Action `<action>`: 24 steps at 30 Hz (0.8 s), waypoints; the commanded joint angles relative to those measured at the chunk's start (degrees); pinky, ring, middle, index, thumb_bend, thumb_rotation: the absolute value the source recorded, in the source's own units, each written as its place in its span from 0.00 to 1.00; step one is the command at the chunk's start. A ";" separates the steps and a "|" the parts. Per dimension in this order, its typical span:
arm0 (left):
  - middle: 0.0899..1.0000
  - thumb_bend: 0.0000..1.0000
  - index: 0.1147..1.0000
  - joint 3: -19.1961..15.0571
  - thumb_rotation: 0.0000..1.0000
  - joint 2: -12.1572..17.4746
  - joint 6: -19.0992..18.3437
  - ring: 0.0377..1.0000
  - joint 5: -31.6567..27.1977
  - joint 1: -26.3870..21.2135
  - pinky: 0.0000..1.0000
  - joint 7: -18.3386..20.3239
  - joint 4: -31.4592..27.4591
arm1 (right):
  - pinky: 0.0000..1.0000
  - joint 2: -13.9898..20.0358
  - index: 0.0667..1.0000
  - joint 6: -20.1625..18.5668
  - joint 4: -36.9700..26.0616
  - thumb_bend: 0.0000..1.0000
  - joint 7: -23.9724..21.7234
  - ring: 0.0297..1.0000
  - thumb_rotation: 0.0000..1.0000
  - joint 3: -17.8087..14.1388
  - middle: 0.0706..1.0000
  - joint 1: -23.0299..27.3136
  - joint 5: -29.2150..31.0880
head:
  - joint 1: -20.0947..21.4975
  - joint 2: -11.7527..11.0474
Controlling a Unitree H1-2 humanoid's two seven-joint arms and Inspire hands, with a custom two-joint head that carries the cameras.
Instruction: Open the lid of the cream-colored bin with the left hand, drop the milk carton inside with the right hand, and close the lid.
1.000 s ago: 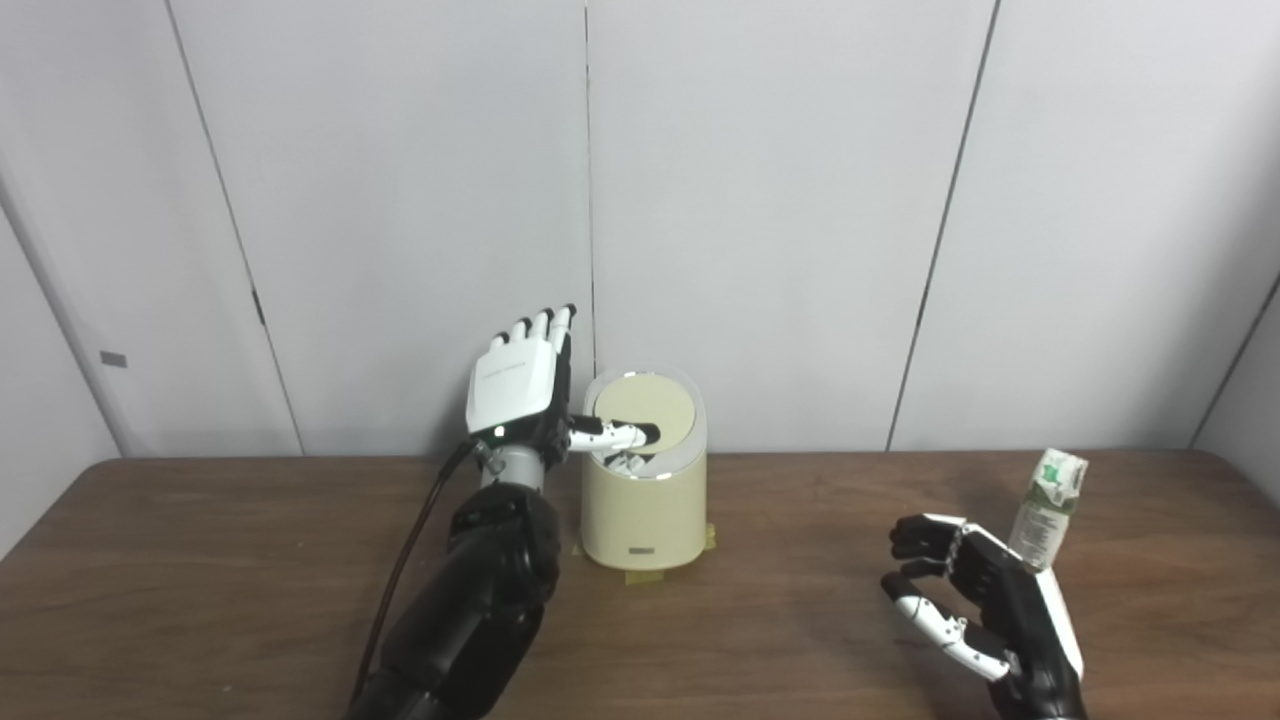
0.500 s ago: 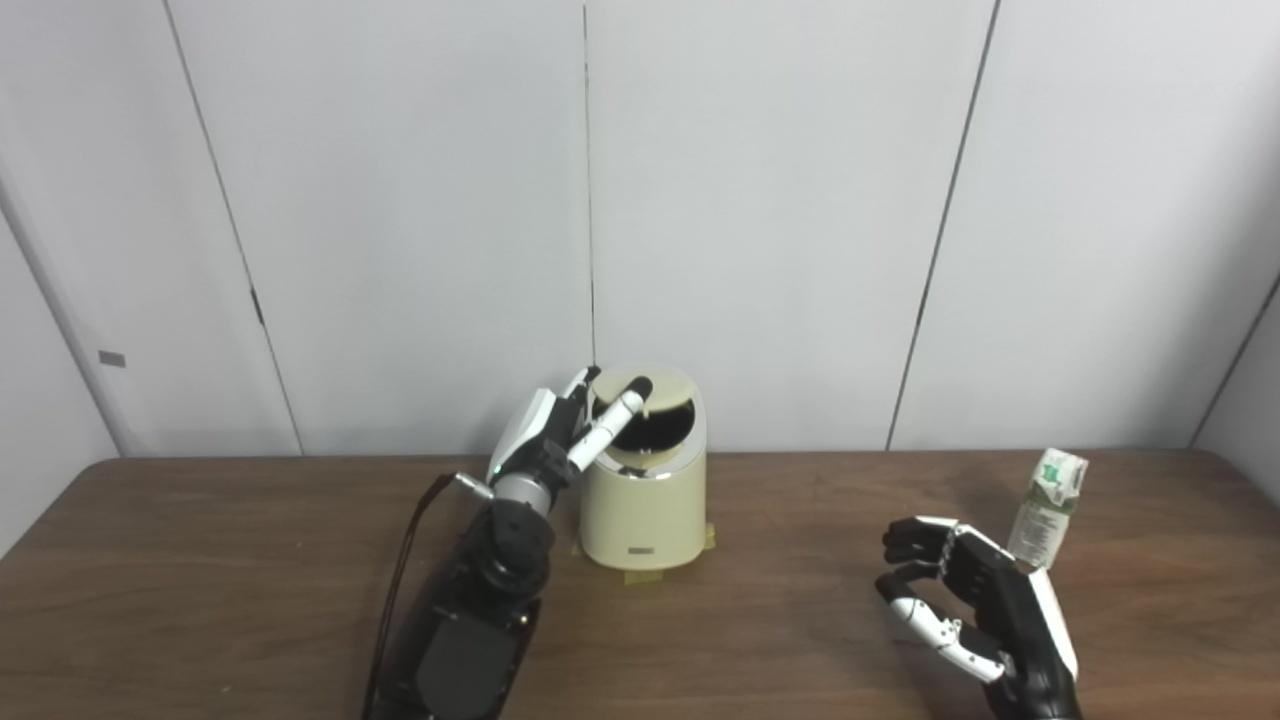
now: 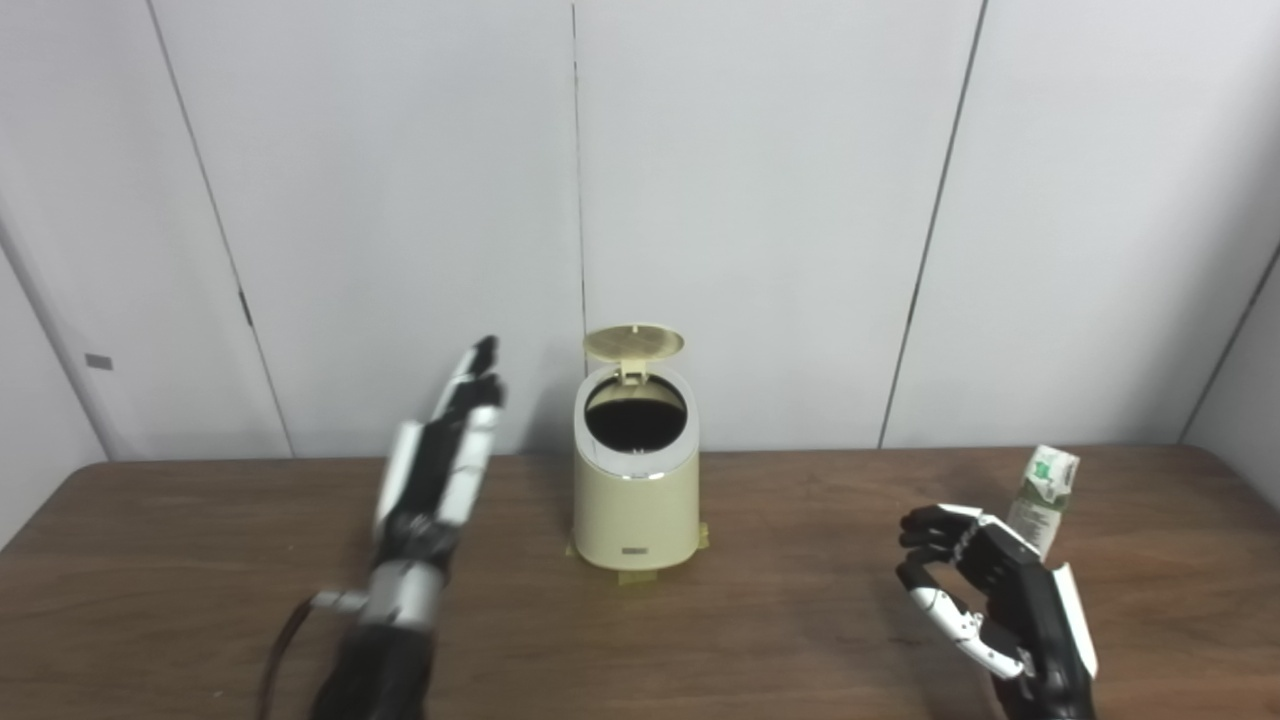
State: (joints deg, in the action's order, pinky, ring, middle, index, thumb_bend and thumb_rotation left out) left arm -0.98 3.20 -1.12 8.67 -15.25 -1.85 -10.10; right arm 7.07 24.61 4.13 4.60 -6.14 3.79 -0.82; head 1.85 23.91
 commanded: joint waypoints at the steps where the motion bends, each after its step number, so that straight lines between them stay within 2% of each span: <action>1: 0.97 0.46 0.96 -0.44 1.00 0.78 3.44 0.97 -0.54 0.33 0.97 -0.33 -3.12 | 0.55 -2.28 0.59 2.27 -0.97 0.28 0.97 0.60 0.19 0.02 0.60 -3.51 -0.20 | -0.11 -0.07; 5: 1.00 0.47 0.99 -1.04 1.00 0.99 4.23 1.00 -2.03 5.38 1.00 0.08 -7.46 | 0.64 -0.14 0.64 2.21 -3.13 0.30 0.55 0.67 0.20 -1.60 0.65 -2.40 0.24 | 0.24 -0.24; 8: 1.00 0.46 1.00 -1.29 1.00 0.89 5.01 1.00 -3.68 8.83 1.00 0.24 -9.64 | 0.64 2.69 0.66 2.00 -5.16 0.38 -0.30 0.68 0.33 -2.62 0.67 -0.76 -1.07 | 0.41 -0.09; 9: 1.00 0.46 1.00 -1.34 1.00 0.86 6.09 1.00 -4.52 10.11 1.00 0.41 -9.68 | 0.62 3.65 0.67 1.67 -6.55 0.46 -0.30 0.67 0.43 -2.94 0.67 -0.24 -2.78 | 0.37 -0.12; 10: 1.00 0.45 1.00 -1.35 1.00 0.85 6.87 1.00 -5.12 10.92 1.00 0.53 -9.62 | 0.61 4.26 0.68 1.43 -7.46 0.52 -0.27 0.68 0.49 -3.14 0.68 0.08 -3.96 | 0.37 -0.12; 11: 1.00 0.45 1.00 -1.28 1.00 0.76 8.21 1.00 -6.26 12.25 1.00 0.84 -9.24 | 0.61 5.33 0.69 0.14 -9.01 0.55 -0.44 0.68 0.52 -3.48 0.69 0.66 -5.20 | 0.31 -0.19; 12: 1.00 0.43 1.00 -1.20 0.98 0.72 9.06 1.00 -6.99 13.02 1.00 1.04 -8.94 | 0.61 5.99 0.72 -0.84 -9.94 0.63 -0.53 0.70 0.52 -3.63 0.71 0.99 -5.84 | 0.31 -0.19; 14: 1.00 0.43 1.00 -0.91 0.96 0.84 9.79 1.00 -8.77 15.28 1.00 1.77 -8.60 | 0.62 8.43 0.76 -5.42 -12.63 0.70 -1.36 0.72 0.52 -4.00 0.74 1.81 -8.51 | 0.40 -0.18; 15: 1.00 0.45 1.00 -0.81 0.95 0.90 9.72 1.00 -9.37 16.13 1.00 2.09 -8.65 | 0.65 9.48 0.81 -7.41 -13.65 0.79 -1.90 0.75 0.52 -4.05 0.78 2.08 -9.25 | 0.65 -0.17; 17: 1.00 0.46 1.00 -0.63 0.94 1.01 11.59 1.00 -10.37 18.81 1.00 2.88 -7.92 | 0.67 13.52 0.86 -13.92 -17.18 0.87 -4.63 0.77 0.53 -4.19 0.82 3.17 -12.45 | 1.04 0.12; 18: 1.00 0.47 1.00 -0.54 0.95 1.02 12.79 1.00 -10.67 20.01 0.99 3.23 -7.43 | 0.67 15.47 0.89 -17.39 -19.39 0.91 -6.00 0.78 0.50 -4.31 0.84 3.92 -14.89 | 1.22 0.18; 20: 1.00 0.46 1.00 -0.42 0.95 0.98 14.26 1.00 -11.12 21.56 0.99 3.69 -6.77 | 0.67 18.01 0.90 -22.46 -22.73 0.96 -7.84 0.78 0.49 -4.49 0.85 5.18 -18.59 | 1.65 0.35; 23: 1.00 0.44 1.00 -0.46 0.92 1.06 15.57 1.00 -11.49 23.01 1.00 3.96 -5.74 | 0.65 21.48 0.88 -32.02 -27.83 1.00 -11.44 0.76 0.50 -4.56 0.82 8.41 -24.53 | 2.13 0.61; 24: 1.00 0.43 1.00 -0.57 0.92 1.09 15.61 1.00 -11.79 23.24 1.00 4.04 -5.55 | 0.63 22.71 0.87 -35.17 -28.97 1.00 -12.89 0.76 0.46 -4.57 0.82 9.66 -25.57 | 2.40 0.73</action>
State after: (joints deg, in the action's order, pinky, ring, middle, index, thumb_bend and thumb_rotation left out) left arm -1.76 4.00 12.19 -2.50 5.15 1.84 -15.31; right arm 27.79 -7.02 -21.80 -6.94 -10.16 9.85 -24.53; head 4.22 24.61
